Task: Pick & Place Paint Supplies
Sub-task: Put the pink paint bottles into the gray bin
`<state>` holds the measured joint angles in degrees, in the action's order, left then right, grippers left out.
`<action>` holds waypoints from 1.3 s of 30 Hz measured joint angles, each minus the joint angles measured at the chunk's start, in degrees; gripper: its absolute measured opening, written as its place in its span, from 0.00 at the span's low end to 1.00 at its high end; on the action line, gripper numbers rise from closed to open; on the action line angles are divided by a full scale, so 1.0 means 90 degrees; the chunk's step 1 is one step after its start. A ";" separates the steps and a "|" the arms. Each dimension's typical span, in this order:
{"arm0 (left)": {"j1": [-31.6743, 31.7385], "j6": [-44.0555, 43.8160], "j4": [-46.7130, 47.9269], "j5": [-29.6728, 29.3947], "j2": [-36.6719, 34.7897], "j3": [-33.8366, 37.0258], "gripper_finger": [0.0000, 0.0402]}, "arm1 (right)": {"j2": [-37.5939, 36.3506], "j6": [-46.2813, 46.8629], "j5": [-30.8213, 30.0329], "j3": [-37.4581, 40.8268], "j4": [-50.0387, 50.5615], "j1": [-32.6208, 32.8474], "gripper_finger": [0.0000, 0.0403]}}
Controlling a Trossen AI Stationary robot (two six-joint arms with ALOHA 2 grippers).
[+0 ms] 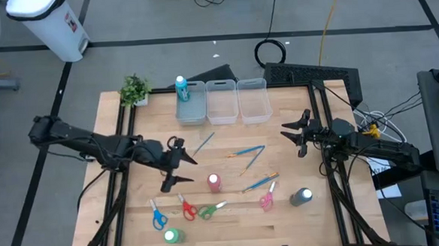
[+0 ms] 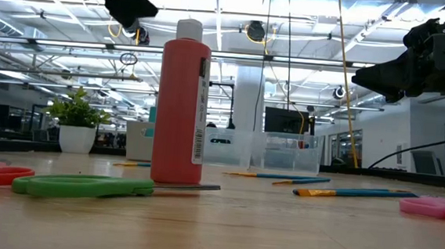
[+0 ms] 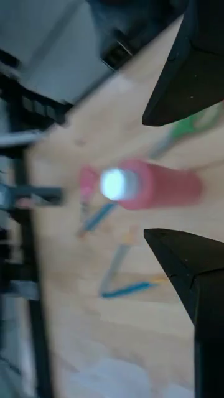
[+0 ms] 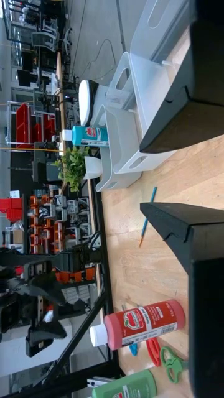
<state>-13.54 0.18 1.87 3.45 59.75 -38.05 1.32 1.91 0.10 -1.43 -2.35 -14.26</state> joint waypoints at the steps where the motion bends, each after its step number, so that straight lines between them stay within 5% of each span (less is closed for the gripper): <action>1: 0.0000 -0.0064 -0.0363 0.0101 -0.0066 0.0200 0.71 | -0.0002 0.0000 -0.0002 0.0000 0.0000 0.0000 0.32; 8: 0.0002 -0.0642 -0.2896 0.0058 0.0015 0.1005 0.71 | -0.0002 -0.0002 0.0000 0.0000 0.0000 0.0002 0.32; 13: -0.0043 -0.1293 -0.3162 -0.0175 0.0358 0.0818 0.71 | -0.0001 -0.0001 0.0000 0.0000 0.0000 0.0000 0.32; 27: -0.0078 -0.1134 0.1343 -0.0230 0.1426 -0.2201 0.71 | -0.0001 -0.0002 0.0000 0.0000 0.0000 0.0001 0.32; 39: -0.0097 -0.0405 0.1809 -0.0220 0.2648 -0.2790 0.71 | -0.0002 0.0000 -0.0002 0.0000 -0.0002 0.0002 0.32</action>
<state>-14.41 -3.46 18.15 1.48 83.59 -63.16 1.30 1.91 0.08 -1.43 -2.36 -14.24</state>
